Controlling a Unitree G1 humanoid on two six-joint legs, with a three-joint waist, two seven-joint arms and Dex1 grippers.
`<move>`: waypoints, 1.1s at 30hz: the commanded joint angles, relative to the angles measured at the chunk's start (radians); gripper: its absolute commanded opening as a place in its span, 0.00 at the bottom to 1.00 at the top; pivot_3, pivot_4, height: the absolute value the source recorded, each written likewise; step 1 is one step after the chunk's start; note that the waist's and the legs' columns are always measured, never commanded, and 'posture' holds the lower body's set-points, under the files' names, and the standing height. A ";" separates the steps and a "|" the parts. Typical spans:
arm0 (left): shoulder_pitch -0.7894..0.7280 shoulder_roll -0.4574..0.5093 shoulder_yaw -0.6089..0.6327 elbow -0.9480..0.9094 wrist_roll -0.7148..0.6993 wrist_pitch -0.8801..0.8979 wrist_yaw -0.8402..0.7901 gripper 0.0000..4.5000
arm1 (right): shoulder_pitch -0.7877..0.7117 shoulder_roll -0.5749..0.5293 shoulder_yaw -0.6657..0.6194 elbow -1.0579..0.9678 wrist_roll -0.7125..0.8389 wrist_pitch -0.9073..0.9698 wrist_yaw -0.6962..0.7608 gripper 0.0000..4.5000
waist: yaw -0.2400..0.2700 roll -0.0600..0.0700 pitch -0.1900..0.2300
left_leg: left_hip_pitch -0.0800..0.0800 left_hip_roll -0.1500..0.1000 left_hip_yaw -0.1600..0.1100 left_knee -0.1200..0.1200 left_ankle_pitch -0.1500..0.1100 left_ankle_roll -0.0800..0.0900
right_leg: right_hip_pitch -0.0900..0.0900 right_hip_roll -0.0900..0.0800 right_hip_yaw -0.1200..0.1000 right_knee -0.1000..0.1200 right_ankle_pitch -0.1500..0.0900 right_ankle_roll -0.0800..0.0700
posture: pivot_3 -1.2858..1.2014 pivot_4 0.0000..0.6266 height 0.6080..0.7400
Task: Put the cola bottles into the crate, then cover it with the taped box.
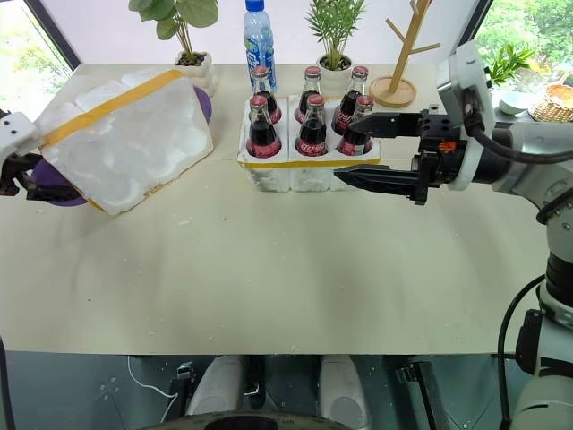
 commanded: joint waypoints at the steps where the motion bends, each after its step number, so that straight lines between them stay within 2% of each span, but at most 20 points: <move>1: -0.019 0.000 0.010 0.010 0.014 -0.020 0.052 0.88 | 0.008 -0.016 -0.044 -0.045 0.039 0.004 -0.027 1.00 | 0.000 0.000 0.000 | 0.000 0.000 0.000 0.000 0.000 0.000 | 0.000 0.000 0.000 0.000 0.000 0.000 | 0.52 0.24 1.00; 2: -0.015 -0.003 0.012 0.012 0.015 -0.027 0.056 0.82 | 0.011 -0.016 -0.045 -0.048 0.041 0.002 -0.035 1.00 | 0.001 0.000 0.000 | 0.000 0.000 0.000 0.000 0.000 0.000 | 0.000 0.000 0.000 0.001 0.000 0.000 | 0.52 0.24 1.00; 7: -0.003 -0.004 0.011 0.015 0.026 -0.052 0.065 0.24 | 0.021 -0.024 -0.048 -0.049 0.065 0.015 -0.060 1.00 | 0.005 -0.001 0.000 | 0.000 0.000 0.000 0.001 0.000 0.000 | 0.000 -0.001 0.000 0.001 0.000 0.000 | 0.52 0.24 1.00; 9: -0.007 0.003 0.012 0.013 0.025 -0.053 0.051 0.07 | 0.030 -0.033 -0.050 -0.040 0.077 0.027 -0.059 1.00 | 0.005 -0.001 0.000 | 0.000 0.000 0.000 0.001 0.000 0.000 | 0.000 -0.001 0.000 0.001 0.000 0.000 | 0.52 0.24 1.00; 14: -0.016 0.029 0.021 -0.008 0.020 -0.106 0.064 0.07 | 0.057 -0.052 -0.046 -0.032 0.025 -0.009 -0.080 1.00 | 0.003 -0.001 0.000 | 0.000 0.000 0.000 0.001 0.000 0.000 | 0.000 -0.001 0.000 0.001 0.000 0.000 | 0.52 0.24 1.00; 19: -0.104 0.020 0.075 -0.086 -0.026 -0.174 0.179 0.07 | 0.104 -0.089 -0.105 -0.015 0.041 0.011 -0.090 1.00 | 0.007 -0.007 0.001 | -0.001 0.000 -0.001 0.001 0.000 0.000 | 0.000 -0.001 0.000 0.001 0.000 0.000 | 0.52 0.24 1.00; 25: -0.195 -0.081 0.137 -0.274 -0.060 -0.277 0.414 0.07 | 0.150 -0.102 -0.142 -0.021 0.054 0.013 -0.110 1.00 | 0.007 -0.010 0.000 | -0.003 -0.001 -0.002 0.002 0.000 0.000 | 0.001 -0.003 -0.001 -0.002 0.002 0.003 | 0.52 0.24 1.00; 28: -0.177 -0.114 0.081 -0.372 0.039 -0.414 0.567 0.07 | 0.161 -0.102 -0.139 -0.011 0.046 0.004 -0.115 1.00 | 0.004 -0.010 0.000 | -0.003 -0.001 -0.002 0.002 0.000 0.000 | 0.001 -0.003 0.000 -0.002 0.003 0.004 | 0.52 0.24 1.00; 29: -0.171 -0.120 0.036 -0.408 0.120 -0.477 0.656 0.07 | 0.172 -0.105 -0.140 -0.005 0.040 -0.001 -0.110 1.00 | 0.002 -0.010 0.000 | -0.003 -0.002 -0.002 0.002 0.000 0.000 | 0.001 -0.002 0.000 -0.002 0.003 0.004 | 0.52 0.24 1.00; 33: -0.174 -0.227 -0.068 -0.473 0.283 -0.488 0.882 0.07 | 0.213 -0.112 -0.162 0.033 0.026 -0.009 -0.106 1.00 | 0.007 -0.009 0.000 | -0.001 -0.002 -0.001 0.002 0.000 0.000 | 0.002 -0.001 0.001 -0.001 0.002 0.004 | 0.52 0.24 1.00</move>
